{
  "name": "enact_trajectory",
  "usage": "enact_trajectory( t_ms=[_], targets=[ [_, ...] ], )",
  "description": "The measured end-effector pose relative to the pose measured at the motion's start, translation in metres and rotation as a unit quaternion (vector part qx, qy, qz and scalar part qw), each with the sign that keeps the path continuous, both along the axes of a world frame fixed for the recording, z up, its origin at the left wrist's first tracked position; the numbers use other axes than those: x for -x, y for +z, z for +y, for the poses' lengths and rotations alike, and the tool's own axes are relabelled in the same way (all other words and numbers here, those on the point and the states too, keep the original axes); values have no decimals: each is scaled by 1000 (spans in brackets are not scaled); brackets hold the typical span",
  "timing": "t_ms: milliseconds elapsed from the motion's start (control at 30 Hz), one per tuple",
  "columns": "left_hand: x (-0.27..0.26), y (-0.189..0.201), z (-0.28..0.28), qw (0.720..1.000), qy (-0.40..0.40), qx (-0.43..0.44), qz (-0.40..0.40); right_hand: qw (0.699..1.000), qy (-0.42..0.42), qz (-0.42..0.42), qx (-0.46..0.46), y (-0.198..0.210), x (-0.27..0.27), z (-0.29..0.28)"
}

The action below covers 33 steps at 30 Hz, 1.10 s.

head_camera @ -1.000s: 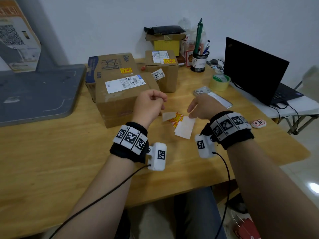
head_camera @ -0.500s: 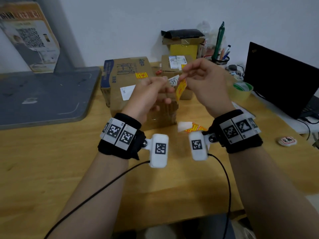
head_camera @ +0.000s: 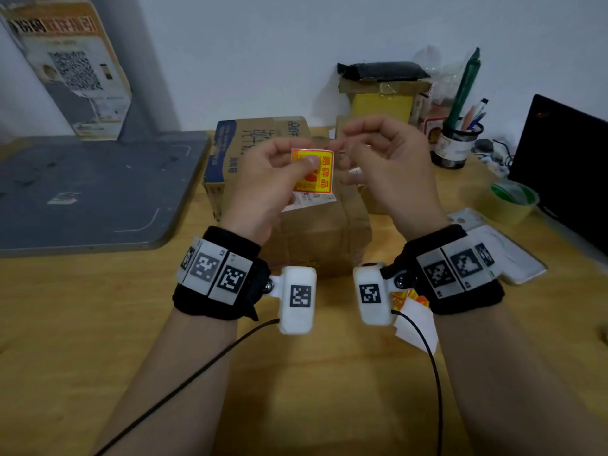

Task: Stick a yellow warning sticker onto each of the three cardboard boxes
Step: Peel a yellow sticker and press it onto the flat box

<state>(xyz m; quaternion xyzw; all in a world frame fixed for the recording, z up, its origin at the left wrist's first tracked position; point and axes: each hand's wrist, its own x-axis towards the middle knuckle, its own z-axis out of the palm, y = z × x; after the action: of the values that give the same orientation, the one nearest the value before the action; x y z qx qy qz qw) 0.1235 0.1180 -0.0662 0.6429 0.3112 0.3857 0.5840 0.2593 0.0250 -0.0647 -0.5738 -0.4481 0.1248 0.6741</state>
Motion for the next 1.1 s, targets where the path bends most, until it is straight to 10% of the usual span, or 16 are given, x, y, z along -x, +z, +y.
enact_trajectory(
  t_ms=[267,1100],
  targets=[
    [-7,3,8,998,26,-25,-43,994,30,-15,105,-7,-2,6],
    [-6,12,-13,990,-3,-138,29,999,-37,-23,4,2,1,1]
  ],
)
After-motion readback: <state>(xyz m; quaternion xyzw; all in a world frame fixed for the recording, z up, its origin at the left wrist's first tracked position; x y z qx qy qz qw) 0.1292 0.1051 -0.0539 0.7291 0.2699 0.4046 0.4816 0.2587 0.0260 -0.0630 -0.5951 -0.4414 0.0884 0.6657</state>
